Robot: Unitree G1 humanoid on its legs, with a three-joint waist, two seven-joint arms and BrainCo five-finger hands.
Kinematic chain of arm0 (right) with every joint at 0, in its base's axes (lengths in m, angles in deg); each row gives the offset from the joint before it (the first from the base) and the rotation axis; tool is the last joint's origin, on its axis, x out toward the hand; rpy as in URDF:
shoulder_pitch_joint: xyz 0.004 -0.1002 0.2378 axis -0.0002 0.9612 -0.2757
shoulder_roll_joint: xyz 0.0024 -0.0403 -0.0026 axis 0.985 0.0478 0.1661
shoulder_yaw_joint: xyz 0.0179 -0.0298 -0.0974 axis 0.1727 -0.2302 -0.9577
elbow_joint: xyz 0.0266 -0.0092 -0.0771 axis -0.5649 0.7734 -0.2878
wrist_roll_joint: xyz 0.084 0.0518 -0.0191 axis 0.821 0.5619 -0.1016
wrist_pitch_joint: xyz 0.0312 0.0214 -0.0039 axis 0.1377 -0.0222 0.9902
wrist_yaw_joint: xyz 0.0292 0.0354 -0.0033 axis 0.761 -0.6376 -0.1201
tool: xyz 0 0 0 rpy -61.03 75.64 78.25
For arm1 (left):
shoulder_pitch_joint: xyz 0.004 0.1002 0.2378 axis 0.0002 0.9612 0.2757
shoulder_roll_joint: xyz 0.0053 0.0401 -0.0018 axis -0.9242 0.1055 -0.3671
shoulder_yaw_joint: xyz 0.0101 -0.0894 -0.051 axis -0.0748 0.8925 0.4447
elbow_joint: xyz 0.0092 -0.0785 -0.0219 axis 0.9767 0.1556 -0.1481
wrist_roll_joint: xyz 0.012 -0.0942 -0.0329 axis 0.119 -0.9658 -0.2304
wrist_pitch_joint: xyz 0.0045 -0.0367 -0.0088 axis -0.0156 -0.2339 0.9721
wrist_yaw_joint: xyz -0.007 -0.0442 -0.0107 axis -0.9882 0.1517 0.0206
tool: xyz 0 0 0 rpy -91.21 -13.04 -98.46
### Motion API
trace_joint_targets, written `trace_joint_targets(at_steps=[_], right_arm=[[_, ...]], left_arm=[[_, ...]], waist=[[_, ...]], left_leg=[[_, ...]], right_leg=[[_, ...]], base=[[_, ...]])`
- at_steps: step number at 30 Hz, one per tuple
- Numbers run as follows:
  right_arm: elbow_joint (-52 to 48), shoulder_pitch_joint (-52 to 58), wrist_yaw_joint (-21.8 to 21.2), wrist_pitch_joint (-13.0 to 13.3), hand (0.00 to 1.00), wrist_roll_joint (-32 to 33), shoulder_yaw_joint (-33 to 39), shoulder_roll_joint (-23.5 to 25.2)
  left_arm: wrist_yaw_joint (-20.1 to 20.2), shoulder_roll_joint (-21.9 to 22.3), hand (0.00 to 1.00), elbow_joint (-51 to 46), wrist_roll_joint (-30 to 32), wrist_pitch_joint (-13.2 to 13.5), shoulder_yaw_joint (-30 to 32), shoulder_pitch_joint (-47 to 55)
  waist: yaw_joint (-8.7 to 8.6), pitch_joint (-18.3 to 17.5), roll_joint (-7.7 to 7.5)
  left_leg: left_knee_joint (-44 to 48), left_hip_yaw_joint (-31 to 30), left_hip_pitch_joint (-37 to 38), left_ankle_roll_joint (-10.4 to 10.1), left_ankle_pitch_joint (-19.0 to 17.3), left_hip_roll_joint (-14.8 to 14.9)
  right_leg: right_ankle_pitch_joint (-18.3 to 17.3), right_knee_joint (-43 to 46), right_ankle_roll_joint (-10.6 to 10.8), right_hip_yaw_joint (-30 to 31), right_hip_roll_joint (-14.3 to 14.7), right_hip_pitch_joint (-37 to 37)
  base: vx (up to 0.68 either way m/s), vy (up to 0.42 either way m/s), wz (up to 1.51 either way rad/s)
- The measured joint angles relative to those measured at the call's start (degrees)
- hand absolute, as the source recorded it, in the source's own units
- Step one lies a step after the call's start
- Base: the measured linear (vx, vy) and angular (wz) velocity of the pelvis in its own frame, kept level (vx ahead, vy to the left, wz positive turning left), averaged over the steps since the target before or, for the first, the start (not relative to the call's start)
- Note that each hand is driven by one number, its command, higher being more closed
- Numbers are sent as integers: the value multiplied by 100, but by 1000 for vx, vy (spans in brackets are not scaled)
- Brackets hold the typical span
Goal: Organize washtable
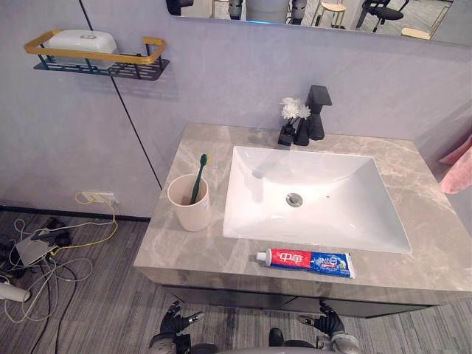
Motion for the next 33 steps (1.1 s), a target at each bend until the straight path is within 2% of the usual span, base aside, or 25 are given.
trace_joint_targets(at_steps=[3, 4, 12, 17, 22, 27, 33], right_arm=[[162, -92, 0, 15, 0, -2, 0, -51], [449, -83, 11, -25, 0, -185, -6, -441], [522, -77, 19, -22, 0, -112, 36, -445], [819, -104, 105, -22, 0, 306, 302, -434], [1082, -103, 183, -26, 0, 724, 728, -414], [1083, -149, 280, -12, 0, 730, 988, -412], [1105, -277, 308, 7, 0, 729, 1245, -433]], left_arm=[[-2, 24, 0, 8, 1, -2, -2, 11], [0, 3, 0, 12, 3, -11, -41, 55], [-7, 4, 0, 13, 1, -11, -42, 55], [-19, 11, 0, 55, -4, -7, -45, 32], [-53, 3, 0, 183, -41, -5, -17, -58], [-123, 0, 0, 237, -137, -9, 89, -75], [-199, -36, 0, 222, -292, -8, 562, 19]], waist=[[0, -22, 70], [-27, -33, 145], [-21, -33, 141], [-4, -26, 163], [1, 6, 198], [-1, 6, 196], [9, 2, 188]], left_leg=[[-108, 6, 61, 66, 40, 12], [-296, -9, 272, 76, 42, -3], [-325, -9, 258, 75, 41, -1], [-398, -50, 205, 74, 42, 20], [-502, -151, 171, 65, 48, 83], [-525, -431, 158, 62, 49, 71], [-464, -671, 75, 59, 56, -64]], right_leg=[[40, -21, -5, 15, 16, 10], [179, -408, 15, -4, 36, 303], [188, -483, 18, -17, 35, 306], [221, -598, 12, -82, 54, 246], [216, -602, 19, -630, 68, 191], [230, -602, 35, -1077, 48, 313], [354, -604, 98, -1455, -58, 346]], base=[[-45, -18, -3], [0, 0, 0], [0, 0, 0], [26, -23, 4], [54, -41, 10], [56, -11, 25], [5, 15, 18]])
